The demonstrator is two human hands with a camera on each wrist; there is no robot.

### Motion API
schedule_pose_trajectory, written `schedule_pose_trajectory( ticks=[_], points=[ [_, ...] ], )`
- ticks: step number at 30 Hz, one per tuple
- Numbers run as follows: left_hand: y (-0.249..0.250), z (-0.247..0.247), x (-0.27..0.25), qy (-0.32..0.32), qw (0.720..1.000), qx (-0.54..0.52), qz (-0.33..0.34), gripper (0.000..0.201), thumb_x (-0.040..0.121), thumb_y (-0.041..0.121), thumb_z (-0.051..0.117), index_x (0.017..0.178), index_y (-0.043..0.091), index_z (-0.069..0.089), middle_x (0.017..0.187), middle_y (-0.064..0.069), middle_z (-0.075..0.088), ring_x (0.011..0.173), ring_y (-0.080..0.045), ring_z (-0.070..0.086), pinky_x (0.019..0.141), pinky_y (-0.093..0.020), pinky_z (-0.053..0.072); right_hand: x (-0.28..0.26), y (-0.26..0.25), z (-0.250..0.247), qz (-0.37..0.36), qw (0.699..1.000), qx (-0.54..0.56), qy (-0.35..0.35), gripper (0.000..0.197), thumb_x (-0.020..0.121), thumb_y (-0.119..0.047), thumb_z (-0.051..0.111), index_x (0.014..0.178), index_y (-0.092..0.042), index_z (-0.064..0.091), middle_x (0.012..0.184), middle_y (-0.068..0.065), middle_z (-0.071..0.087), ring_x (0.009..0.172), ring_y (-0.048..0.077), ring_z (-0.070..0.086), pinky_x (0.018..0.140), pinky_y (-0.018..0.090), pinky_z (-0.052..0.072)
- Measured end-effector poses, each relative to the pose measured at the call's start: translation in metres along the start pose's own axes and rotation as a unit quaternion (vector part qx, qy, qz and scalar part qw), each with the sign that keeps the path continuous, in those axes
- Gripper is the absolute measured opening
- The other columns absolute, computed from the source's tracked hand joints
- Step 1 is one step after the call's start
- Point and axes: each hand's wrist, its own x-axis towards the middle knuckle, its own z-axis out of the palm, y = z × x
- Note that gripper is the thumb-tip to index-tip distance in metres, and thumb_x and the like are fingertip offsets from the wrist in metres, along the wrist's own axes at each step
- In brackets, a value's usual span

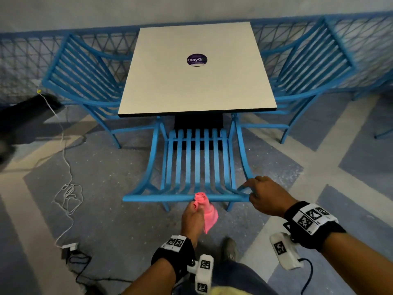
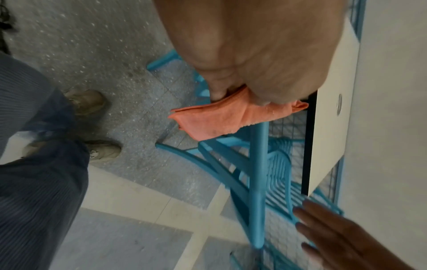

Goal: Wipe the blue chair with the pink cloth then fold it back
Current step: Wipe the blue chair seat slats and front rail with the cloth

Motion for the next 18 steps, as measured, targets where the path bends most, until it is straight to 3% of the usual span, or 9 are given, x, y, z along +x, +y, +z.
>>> schedule_pose_trajectory(
  ticks=[4, 9, 11, 13, 15, 18],
  points=[
    [0.015, 0.045, -0.009, -0.044, 0.999, 0.024, 0.011, 0.020, 0.103, 0.038, 0.049, 0.104, 0.027, 0.066, 0.115, -0.007, 0.071, 0.101, -0.025, 0.067, 0.091, -0.037, 0.055, -0.011, 0.017, -0.004, 0.020, 1.000, 0.007, 0.014, 0.043, 0.085, -0.020, 0.055, 0.127, -0.023, 0.059, 0.123, 0.010, 0.063, 0.115, 0.030, 0.056, 0.097, 0.037, 0.046],
    [0.028, 0.100, -0.020, -0.099, 0.991, 0.087, 0.029, 0.028, 0.101, 0.034, 0.047, 0.121, 0.024, 0.063, 0.125, -0.008, 0.069, 0.113, -0.029, 0.065, 0.100, -0.038, 0.051, -0.022, 0.040, -0.006, 0.045, 0.998, 0.008, 0.038, 0.048, 0.082, -0.020, 0.055, 0.130, -0.019, 0.059, 0.125, 0.011, 0.064, 0.114, 0.031, 0.057, 0.098, 0.042, 0.048],
    [0.040, 0.119, -0.026, -0.129, 0.985, 0.104, 0.056, 0.030, 0.103, 0.029, 0.045, 0.125, 0.018, 0.063, 0.124, -0.005, 0.068, 0.115, -0.024, 0.063, 0.099, -0.029, 0.045, -0.026, 0.049, -0.009, 0.053, 0.997, 0.010, 0.047, 0.050, 0.081, -0.019, 0.054, 0.131, -0.018, 0.058, 0.126, 0.012, 0.063, 0.116, 0.032, 0.056, 0.099, 0.043, 0.048],
    [0.051, 0.136, -0.032, -0.169, 0.978, 0.107, 0.065, 0.030, 0.102, 0.031, 0.045, 0.121, 0.016, 0.064, 0.123, -0.007, 0.067, 0.116, -0.024, 0.062, 0.096, -0.026, 0.043, -0.029, 0.058, -0.012, 0.057, 0.997, 0.011, 0.060, 0.050, 0.081, -0.018, 0.054, 0.131, -0.018, 0.059, 0.127, 0.013, 0.063, 0.117, 0.033, 0.055, 0.099, 0.043, 0.048],
    [0.060, 0.153, -0.037, -0.205, 0.969, 0.123, 0.061, 0.031, 0.095, 0.039, 0.045, 0.111, 0.019, 0.062, 0.125, -0.013, 0.068, 0.117, -0.030, 0.063, 0.099, -0.032, 0.047, -0.032, 0.067, -0.014, 0.068, 0.995, 0.011, 0.068, 0.048, 0.082, -0.021, 0.055, 0.130, -0.019, 0.059, 0.127, 0.012, 0.063, 0.118, 0.033, 0.055, 0.099, 0.043, 0.047],
    [0.068, 0.174, -0.036, -0.242, 0.954, 0.160, 0.070, 0.017, 0.099, 0.030, 0.047, 0.105, 0.020, 0.059, 0.114, -0.011, 0.067, 0.107, -0.028, 0.063, 0.093, -0.036, 0.047, -0.036, 0.079, -0.015, 0.076, 0.994, 0.009, 0.077, 0.042, 0.087, -0.028, 0.057, 0.128, -0.021, 0.061, 0.124, 0.011, 0.065, 0.115, 0.033, 0.057, 0.097, 0.043, 0.048]
  ],
)
